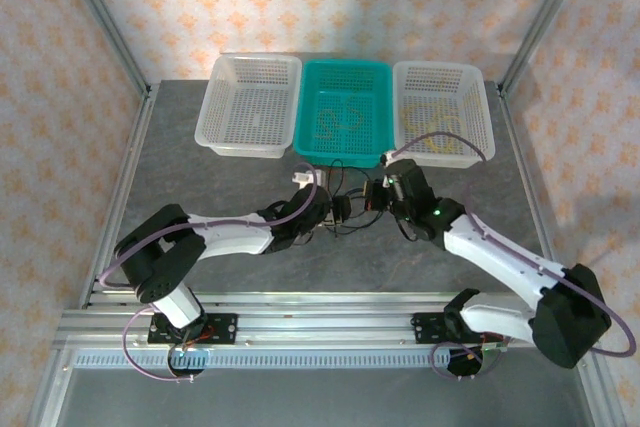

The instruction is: Untangle the cables

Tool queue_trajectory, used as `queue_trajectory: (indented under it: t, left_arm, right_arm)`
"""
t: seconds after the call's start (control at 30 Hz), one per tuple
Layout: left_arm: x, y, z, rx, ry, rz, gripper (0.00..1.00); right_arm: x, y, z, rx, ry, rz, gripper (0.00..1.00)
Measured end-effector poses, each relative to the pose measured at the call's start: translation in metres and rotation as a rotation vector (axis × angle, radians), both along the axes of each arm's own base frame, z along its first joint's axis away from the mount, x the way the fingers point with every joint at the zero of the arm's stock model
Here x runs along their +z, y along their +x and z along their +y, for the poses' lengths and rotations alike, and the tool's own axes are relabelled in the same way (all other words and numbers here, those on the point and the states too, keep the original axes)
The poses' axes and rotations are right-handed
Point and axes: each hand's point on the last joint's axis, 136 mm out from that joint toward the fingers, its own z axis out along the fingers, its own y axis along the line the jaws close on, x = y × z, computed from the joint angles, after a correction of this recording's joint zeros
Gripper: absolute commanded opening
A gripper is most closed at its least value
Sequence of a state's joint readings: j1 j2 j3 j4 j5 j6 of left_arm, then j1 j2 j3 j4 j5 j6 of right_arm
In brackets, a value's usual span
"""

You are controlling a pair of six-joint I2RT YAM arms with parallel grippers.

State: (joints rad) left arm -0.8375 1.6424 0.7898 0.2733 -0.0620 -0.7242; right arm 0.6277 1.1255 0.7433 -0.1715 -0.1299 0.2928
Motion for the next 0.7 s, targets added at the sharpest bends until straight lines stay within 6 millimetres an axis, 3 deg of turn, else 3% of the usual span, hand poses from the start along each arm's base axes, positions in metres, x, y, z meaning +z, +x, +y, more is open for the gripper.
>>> queue_trajectory:
  t: [0.17,0.4,0.5,0.7]
  left_arm:
    - [0.003,0.010,-0.011,-0.018,0.019,-0.009,0.86]
    - [-0.001,0.016,-0.010,-0.001,0.055,-0.001,0.83]
    - [-0.008,0.018,-0.004,0.014,0.079,0.016,0.82]
    - [-0.018,0.018,0.002,0.029,0.097,0.037,0.81]
  right_arm:
    - [0.009,-0.010,-0.001,0.048,-0.008,-0.017,0.00]
    - [0.024,-0.025,-0.011,0.078,-0.032,-0.038,0.00]
    - [0.055,-0.029,-0.018,0.074,-0.026,-0.097,0.00]
    - [0.145,-0.040,-0.041,0.029,0.002,-0.285,0.00]
